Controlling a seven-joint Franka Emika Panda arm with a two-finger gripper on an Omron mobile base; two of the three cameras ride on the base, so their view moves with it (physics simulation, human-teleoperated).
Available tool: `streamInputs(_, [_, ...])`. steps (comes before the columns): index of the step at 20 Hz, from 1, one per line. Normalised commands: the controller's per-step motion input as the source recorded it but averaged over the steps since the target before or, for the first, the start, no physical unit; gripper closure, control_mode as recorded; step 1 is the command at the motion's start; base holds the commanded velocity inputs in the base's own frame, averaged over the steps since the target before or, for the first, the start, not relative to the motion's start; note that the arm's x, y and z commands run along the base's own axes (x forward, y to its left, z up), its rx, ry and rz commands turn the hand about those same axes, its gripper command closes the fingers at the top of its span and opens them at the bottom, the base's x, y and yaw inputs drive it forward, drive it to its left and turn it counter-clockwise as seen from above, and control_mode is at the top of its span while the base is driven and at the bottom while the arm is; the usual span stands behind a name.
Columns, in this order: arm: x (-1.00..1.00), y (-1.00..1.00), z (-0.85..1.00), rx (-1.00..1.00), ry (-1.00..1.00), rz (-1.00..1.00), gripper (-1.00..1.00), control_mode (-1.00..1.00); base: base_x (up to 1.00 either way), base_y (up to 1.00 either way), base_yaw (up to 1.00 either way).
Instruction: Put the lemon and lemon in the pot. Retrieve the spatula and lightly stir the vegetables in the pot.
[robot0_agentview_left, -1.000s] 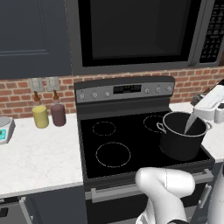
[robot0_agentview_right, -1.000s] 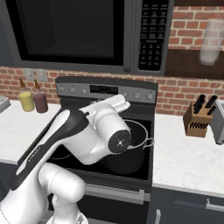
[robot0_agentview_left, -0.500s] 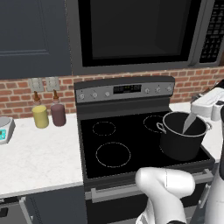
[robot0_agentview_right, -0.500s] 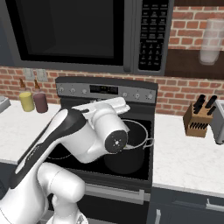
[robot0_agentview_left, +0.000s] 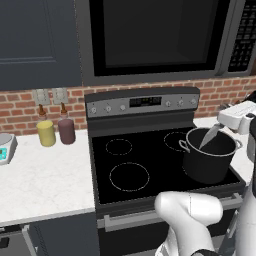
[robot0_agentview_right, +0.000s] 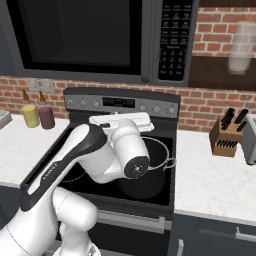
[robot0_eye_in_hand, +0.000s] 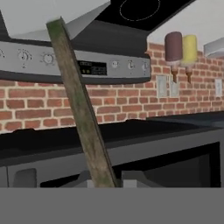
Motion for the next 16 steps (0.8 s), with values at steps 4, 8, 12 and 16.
streamInputs(4, [0.31, -0.39, -0.01, 0.09, 0.0, -0.11, 1.0, -1.0, 0.0, 0.0, 0.0])
streamInputs(8, [0.31, -0.45, -0.01, 0.07, 0.0, -0.12, 1.0, -1.0, 0.0, 0.0, 0.0])
streamInputs(12, [0.27, -0.27, -0.08, 0.04, 0.0, -0.1, 1.0, -1.0, 0.0, 0.0, 0.0])
streamInputs(16, [0.08, -0.08, -0.21, 0.01, 0.0, -0.05, 1.0, -1.0, 0.0, 0.0, 0.0])
